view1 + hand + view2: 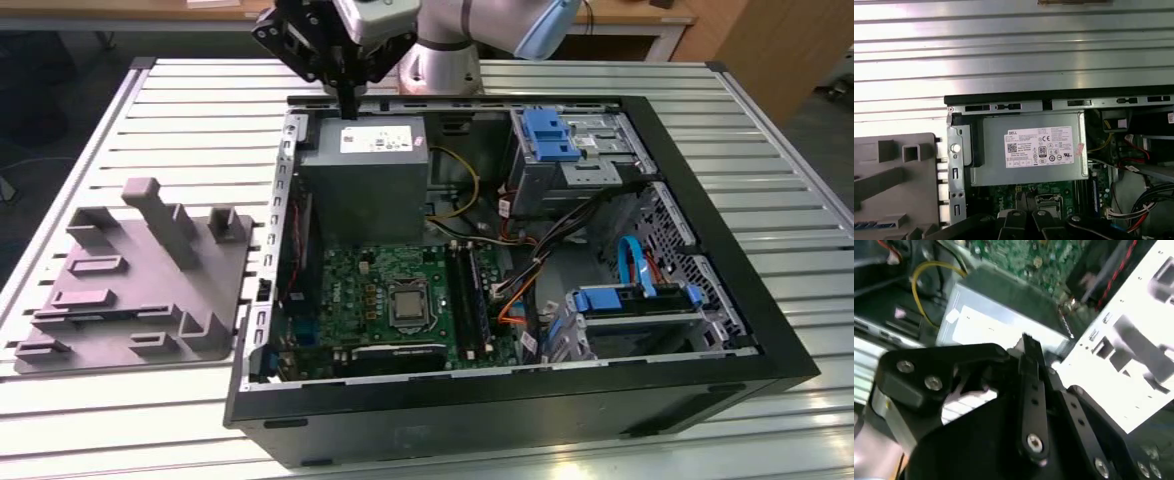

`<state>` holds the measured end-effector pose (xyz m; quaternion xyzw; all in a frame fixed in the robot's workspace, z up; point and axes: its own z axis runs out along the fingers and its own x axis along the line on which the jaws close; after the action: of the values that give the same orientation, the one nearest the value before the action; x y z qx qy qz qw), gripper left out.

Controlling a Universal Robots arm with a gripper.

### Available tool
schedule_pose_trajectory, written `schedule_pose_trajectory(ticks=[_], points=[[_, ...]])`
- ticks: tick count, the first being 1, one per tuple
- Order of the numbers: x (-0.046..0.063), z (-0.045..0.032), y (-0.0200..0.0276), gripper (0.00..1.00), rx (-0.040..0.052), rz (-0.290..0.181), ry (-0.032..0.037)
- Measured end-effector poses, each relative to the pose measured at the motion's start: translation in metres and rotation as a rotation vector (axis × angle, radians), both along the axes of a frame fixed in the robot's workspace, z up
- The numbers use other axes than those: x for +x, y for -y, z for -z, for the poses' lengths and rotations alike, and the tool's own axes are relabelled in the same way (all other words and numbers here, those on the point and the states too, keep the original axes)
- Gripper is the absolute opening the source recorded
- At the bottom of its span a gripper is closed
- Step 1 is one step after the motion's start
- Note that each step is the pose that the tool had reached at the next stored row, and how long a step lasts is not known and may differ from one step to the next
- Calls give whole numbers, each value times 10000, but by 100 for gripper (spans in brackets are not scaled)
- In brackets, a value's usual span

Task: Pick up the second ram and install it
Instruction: 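Reach for the second ram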

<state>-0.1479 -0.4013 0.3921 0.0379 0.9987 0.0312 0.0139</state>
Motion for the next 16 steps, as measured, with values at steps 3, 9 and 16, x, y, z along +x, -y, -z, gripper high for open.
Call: schedule_pose_trajectory(ticks=[3, 9, 16], points=[[-89, 4, 3, 10, 7, 2, 1], [-283, 11, 8, 10, 15, 3, 5], [-539, 21, 16, 10, 30, 1, 11]])
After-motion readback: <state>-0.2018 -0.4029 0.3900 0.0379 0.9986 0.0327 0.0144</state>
